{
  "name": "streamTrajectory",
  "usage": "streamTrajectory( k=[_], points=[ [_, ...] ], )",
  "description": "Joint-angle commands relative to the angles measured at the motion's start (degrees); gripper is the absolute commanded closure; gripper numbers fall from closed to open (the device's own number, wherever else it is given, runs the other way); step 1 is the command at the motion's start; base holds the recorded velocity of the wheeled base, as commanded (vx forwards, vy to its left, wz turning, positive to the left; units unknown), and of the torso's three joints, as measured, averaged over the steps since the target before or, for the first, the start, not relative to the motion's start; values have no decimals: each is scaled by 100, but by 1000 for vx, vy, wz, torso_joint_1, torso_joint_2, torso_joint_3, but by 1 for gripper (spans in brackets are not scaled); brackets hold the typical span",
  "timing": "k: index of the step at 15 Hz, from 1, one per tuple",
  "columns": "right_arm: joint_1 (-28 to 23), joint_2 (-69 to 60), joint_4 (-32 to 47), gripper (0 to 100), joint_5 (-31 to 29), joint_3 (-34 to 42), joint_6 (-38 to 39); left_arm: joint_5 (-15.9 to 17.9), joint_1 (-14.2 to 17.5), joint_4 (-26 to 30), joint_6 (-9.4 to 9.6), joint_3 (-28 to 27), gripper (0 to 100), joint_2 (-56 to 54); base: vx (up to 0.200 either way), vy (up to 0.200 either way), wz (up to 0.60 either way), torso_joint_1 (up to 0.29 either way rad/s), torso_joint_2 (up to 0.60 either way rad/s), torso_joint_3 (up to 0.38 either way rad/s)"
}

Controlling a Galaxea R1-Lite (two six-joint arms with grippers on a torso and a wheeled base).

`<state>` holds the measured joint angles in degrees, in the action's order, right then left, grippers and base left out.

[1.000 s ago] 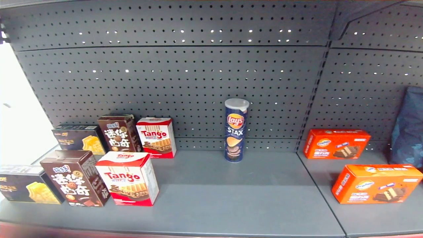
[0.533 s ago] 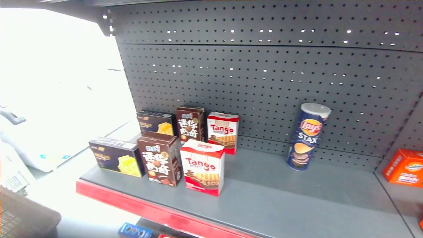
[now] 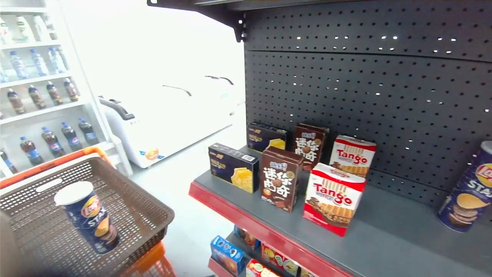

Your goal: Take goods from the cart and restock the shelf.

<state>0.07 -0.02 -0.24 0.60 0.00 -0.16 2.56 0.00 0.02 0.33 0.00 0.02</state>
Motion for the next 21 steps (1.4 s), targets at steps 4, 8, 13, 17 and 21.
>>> streamTrajectory(
  k=[4, 8, 13, 17, 21],
  points=[
    [1, 2, -2, 0, 2, 0, -2, -1, 0, -2, -7, 0, 0, -2, 0, 0, 300, 2, 1, 2],
    [1, 2, -2, 0, 2, 0, -2, 16, 0, -2, 29, 0, 0, -2, 0, 0, 0, 0, 0, 0],
    [1, 2, -2, 0, 2, 0, -2, 25, 0, -2, 20, 0, 0, -2, 0, 0, 0, 0, 0, 0],
    [1, 2, -2, 0, 2, 0, -2, 34, 0, -2, 20, 0, 0, -2, 0, 0, 0, 0, 0, 0],
    [1, 2, -2, 0, 2, 0, -2, 227, -97, 6, 283, -826, 0, 1123, 0, 0, 0, 0, 0, 0]
  ],
)
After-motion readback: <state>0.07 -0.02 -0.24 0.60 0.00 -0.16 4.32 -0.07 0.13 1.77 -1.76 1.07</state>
